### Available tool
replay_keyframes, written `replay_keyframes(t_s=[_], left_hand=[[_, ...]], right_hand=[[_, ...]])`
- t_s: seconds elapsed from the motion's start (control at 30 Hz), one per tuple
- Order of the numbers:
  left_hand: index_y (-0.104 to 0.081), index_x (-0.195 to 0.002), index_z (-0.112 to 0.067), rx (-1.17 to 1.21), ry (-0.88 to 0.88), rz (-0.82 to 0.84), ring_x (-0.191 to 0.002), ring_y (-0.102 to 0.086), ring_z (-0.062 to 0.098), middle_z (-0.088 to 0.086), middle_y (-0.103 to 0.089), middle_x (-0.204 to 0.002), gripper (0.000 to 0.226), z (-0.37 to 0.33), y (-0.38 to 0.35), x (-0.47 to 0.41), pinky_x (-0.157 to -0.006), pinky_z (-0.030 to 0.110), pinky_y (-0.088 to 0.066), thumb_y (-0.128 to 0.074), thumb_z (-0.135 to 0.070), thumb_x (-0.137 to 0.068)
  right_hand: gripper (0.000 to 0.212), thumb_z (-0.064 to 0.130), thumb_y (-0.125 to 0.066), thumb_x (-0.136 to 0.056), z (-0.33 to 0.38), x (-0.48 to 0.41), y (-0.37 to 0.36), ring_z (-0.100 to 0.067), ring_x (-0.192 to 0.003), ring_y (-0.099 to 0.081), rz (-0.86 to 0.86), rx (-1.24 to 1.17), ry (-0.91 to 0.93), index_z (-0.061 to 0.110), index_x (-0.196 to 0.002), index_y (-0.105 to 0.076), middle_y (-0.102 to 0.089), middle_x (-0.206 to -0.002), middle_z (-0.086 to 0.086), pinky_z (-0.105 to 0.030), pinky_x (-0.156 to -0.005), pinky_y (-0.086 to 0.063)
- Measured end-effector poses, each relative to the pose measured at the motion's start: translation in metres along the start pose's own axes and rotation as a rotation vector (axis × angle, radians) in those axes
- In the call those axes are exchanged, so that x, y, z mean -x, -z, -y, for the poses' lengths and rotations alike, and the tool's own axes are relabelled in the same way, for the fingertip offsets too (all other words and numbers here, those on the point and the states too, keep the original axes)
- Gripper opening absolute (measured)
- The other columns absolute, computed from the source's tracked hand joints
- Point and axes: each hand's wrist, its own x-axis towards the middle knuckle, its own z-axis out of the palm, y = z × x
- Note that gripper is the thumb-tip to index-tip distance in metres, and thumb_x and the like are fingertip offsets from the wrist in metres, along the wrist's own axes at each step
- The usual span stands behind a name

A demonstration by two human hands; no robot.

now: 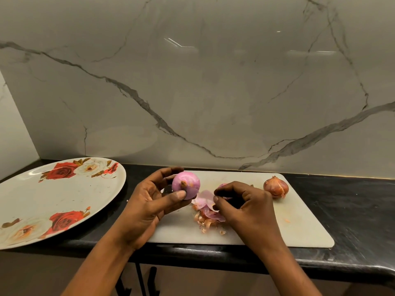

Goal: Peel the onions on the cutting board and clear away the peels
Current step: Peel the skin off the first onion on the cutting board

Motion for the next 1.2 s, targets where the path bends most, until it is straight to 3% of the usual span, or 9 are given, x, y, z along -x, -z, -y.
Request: replay_keyframes(t_s=[0.17, 0.27, 0.33, 0.47, 0.63, 0.77, 0.93, 1.07, 1.2], left_hand=[[-0.069, -0.133, -0.018, -0.163, -0.033, 0.023, -0.117, -0.072, 0.033, 0.004, -0.073, -0.128, 0.063, 0.001, -0.003, 0.002, -0.098, 0.042, -0.061, -0.081, 0.001, -0.075], [-0.070, -0.130, -0.018, -0.224, -0.047, 0.039, -0.111, -0.075, 0.032, 0.002, -0.073, -0.124, 0.061, 0.001, -0.006, 0.004, -0.093, 0.036, -0.062, -0.083, 0.001, -0.074], [-0.072, -0.129, -0.021, -0.254, -0.052, 0.059, -0.112, -0.074, 0.032, 0.002, -0.071, -0.128, 0.060, 0.000, -0.006, 0.004, -0.091, 0.034, -0.062, -0.084, 0.001, -0.074], [-0.072, -0.129, -0.022, -0.324, -0.076, 0.088, -0.115, -0.073, 0.033, 0.002, -0.069, -0.133, 0.059, 0.000, -0.006, 0.005, -0.091, 0.036, -0.062, -0.086, -0.001, -0.075], [-0.069, -0.131, -0.014, -0.347, -0.094, 0.126, -0.111, -0.074, 0.034, 0.003, -0.069, -0.133, 0.060, 0.001, -0.007, 0.006, -0.088, 0.036, -0.062, -0.084, 0.007, -0.077], [-0.069, -0.131, -0.017, -0.364, -0.089, 0.133, -0.113, -0.073, 0.034, 0.003, -0.069, -0.134, 0.060, 0.001, -0.007, 0.005, -0.090, 0.039, -0.063, -0.084, 0.006, -0.077], [-0.070, -0.131, -0.022, -0.317, -0.063, 0.145, -0.118, -0.070, 0.036, 0.003, -0.067, -0.136, 0.060, 0.001, -0.003, 0.005, -0.095, 0.041, -0.061, -0.087, 0.001, -0.079], [-0.072, -0.127, -0.027, -0.283, -0.046, 0.095, -0.119, -0.070, 0.036, 0.001, -0.068, -0.133, 0.059, 0.000, -0.003, 0.004, -0.095, 0.040, -0.060, -0.088, -0.007, -0.074], [-0.072, -0.125, -0.026, -0.273, -0.055, 0.073, -0.116, -0.071, 0.037, 0.000, -0.069, -0.128, 0.059, 0.001, -0.004, 0.004, -0.092, 0.037, -0.062, -0.088, 0.000, -0.074]], right_hand=[[0.027, 0.028, -0.081, -0.092, 0.004, 0.002, -0.001, -0.001, -0.089, -0.078, 0.023, -0.058, 0.036, 0.020, -0.117, -0.081, -0.081, -0.103, 0.012, -0.030, -0.081, -0.066], [0.052, 0.052, -0.075, -0.087, 0.009, 0.002, 0.000, 0.001, -0.096, -0.076, 0.063, -0.076, 0.031, 0.021, -0.128, -0.077, -0.080, -0.112, 0.011, -0.027, -0.084, -0.065], [0.061, 0.058, -0.073, -0.084, 0.010, 0.002, -0.001, 0.003, -0.099, -0.075, 0.100, -0.077, 0.026, 0.022, -0.134, -0.073, -0.079, -0.116, 0.010, -0.024, -0.085, -0.064], [0.052, 0.038, -0.080, -0.091, 0.009, 0.001, -0.001, 0.007, -0.100, -0.074, 0.129, -0.057, 0.051, 0.023, -0.139, -0.068, -0.077, -0.119, 0.013, -0.017, -0.087, -0.061], [0.034, 0.023, -0.080, -0.093, 0.008, 0.000, 0.000, -0.006, -0.098, -0.076, 0.154, -0.063, 0.120, 0.023, -0.127, -0.077, -0.080, -0.106, 0.014, -0.021, -0.083, -0.062], [0.031, 0.022, -0.079, -0.093, 0.007, 0.000, 0.000, -0.012, -0.095, -0.076, 0.163, -0.072, 0.139, 0.025, -0.124, -0.079, -0.080, -0.100, 0.013, -0.024, -0.080, -0.062], [0.036, 0.003, -0.070, -0.093, -0.003, 0.000, -0.001, -0.009, -0.095, -0.077, 0.110, -0.033, 0.160, 0.020, -0.124, -0.079, -0.080, -0.103, 0.014, -0.027, -0.081, -0.064], [0.028, 0.014, -0.068, -0.094, 0.000, 0.001, 0.000, -0.008, -0.094, -0.078, 0.068, -0.099, 0.132, 0.024, -0.117, -0.081, -0.081, -0.102, 0.014, -0.032, -0.081, -0.066], [0.013, 0.029, -0.080, -0.094, 0.006, 0.003, 0.002, -0.009, -0.086, -0.078, 0.078, -0.086, 0.178, 0.021, -0.104, -0.083, -0.081, -0.092, 0.013, -0.027, -0.072, -0.064]])
